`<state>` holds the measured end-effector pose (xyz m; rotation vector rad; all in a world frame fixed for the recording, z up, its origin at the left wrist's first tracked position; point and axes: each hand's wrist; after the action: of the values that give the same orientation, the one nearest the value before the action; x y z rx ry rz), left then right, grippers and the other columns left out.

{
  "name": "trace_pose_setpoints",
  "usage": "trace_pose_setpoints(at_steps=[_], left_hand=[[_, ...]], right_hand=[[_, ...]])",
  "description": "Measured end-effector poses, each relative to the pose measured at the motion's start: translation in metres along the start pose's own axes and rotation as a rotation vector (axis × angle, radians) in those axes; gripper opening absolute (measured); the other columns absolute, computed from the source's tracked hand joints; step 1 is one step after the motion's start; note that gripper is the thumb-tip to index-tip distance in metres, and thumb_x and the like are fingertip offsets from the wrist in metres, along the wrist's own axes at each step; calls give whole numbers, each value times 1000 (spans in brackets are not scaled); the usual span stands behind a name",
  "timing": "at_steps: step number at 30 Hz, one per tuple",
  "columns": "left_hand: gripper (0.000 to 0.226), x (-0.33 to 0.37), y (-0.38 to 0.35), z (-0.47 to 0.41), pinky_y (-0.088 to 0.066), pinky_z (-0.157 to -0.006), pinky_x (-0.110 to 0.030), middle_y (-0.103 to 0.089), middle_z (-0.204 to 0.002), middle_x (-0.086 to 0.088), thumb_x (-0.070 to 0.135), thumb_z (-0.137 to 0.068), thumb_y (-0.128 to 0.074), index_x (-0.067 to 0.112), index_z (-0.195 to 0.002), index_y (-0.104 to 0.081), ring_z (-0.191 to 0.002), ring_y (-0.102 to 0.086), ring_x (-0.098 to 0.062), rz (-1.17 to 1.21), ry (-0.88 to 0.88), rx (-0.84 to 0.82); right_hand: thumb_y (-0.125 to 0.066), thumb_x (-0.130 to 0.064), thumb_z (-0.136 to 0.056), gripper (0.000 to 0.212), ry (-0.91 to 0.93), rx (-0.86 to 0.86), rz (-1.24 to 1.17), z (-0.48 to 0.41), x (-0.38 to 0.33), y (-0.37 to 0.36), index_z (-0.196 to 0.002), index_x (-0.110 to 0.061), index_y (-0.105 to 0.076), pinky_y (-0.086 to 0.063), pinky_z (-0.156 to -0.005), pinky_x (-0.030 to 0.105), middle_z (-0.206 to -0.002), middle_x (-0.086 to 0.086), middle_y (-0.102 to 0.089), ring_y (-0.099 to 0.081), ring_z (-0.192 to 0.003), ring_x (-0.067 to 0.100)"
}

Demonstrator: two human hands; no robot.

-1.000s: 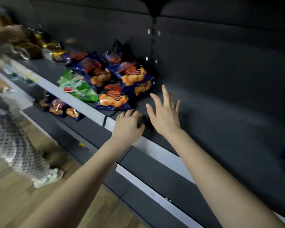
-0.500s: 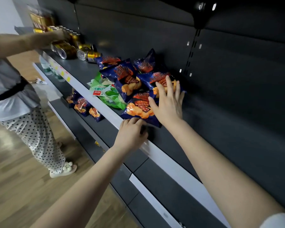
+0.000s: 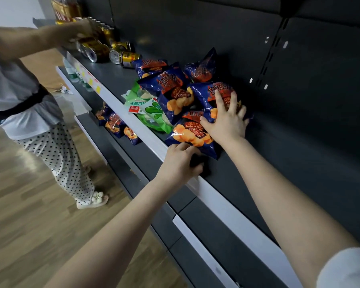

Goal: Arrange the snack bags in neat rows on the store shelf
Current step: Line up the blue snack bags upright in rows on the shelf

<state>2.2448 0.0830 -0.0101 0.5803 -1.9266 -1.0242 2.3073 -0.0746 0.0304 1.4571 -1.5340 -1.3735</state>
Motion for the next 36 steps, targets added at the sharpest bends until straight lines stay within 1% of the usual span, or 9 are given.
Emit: trace_pose_setpoints(at_steps=[6,9,11,15,17,21,25,30,36], left_hand=[[41,3,3,2,-28,-85,-26,-63,-105,-13,33,-72,-55,9,-103,-68,-95,-52,-33,21,36,-29],[32,2,3,1,-32,-89,-29,-63,-106,-13,25,-76,-67,9,-103,-68,-98,-53,-35,24,42,-48],[30,1,5,0,-36,-91,-31,-63,-106,-11,24,-76,-68,11,-103,-68,-98,-54,-34,18,35,-60],[30,6,7,2,-45,-87,-32,-66,-99,-1,40,-80,-55,20,-98,-69,-93,-58,-24,43,49,-34],[28,16,6,2,-46,-80,-30,-67,-92,2,40,-84,-51,21,-95,-68,-88,-60,-18,113,44,12],[17,48,-5,-3,-47,-73,-31,-67,-89,3,29,-87,-53,20,-95,-66,-81,-61,-17,183,-32,31],[28,88,-29,-6,-49,-74,-35,-66,-86,3,35,-79,-46,20,-91,-66,-82,-60,-21,215,-152,-36],[31,149,-67,0,-48,-79,-35,-67,-88,3,38,-76,-40,22,-89,-63,-87,-59,-23,243,-284,-186],[23,235,-105,21,-47,-90,-36,-67,-105,2,28,-85,-48,23,-100,-65,-100,-58,-21,272,-487,-355]], right_hand=[[-56,-57,-82,84,18,85,-51,9,4,1,-148,-43,-7,-32,-103,58,-156,8,-10,-30,-128,41],[-58,-51,-81,81,27,145,-121,20,7,1,-148,-42,-13,-33,-102,57,-152,9,-16,-33,-126,43],[-59,-47,-81,80,27,180,-168,29,11,4,-148,-41,-16,-33,-100,56,-150,9,-20,-35,-125,43],[-60,-45,-81,83,-19,218,-178,47,29,13,-149,-36,-14,-36,-96,51,-145,10,-27,-44,-118,39],[-61,-43,-81,83,-61,201,-185,57,44,17,-149,-36,-13,-36,-95,50,-143,8,-29,-46,-117,38],[-61,-36,-80,84,-136,208,-198,82,83,29,-149,-34,-13,-39,-94,49,-138,6,-36,-48,-115,35],[-61,-33,-81,81,-142,290,-103,115,117,49,-150,-32,-18,-39,-91,47,-136,5,-40,-49,-115,32],[-58,-31,-75,74,-172,537,-2,160,156,87,-145,-25,-33,-44,-82,48,-125,8,-50,-54,-96,33],[-54,-33,-75,65,-295,782,133,224,208,150,-136,-24,-34,-45,-85,49,-118,11,-53,-55,-97,30]])
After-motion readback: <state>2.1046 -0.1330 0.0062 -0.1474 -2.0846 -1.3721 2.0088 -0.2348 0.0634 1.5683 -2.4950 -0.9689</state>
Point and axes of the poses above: each hand's wrist, its own z-axis away from the middle knuckle, its own y-axis out of the back of the hand, x = y × z
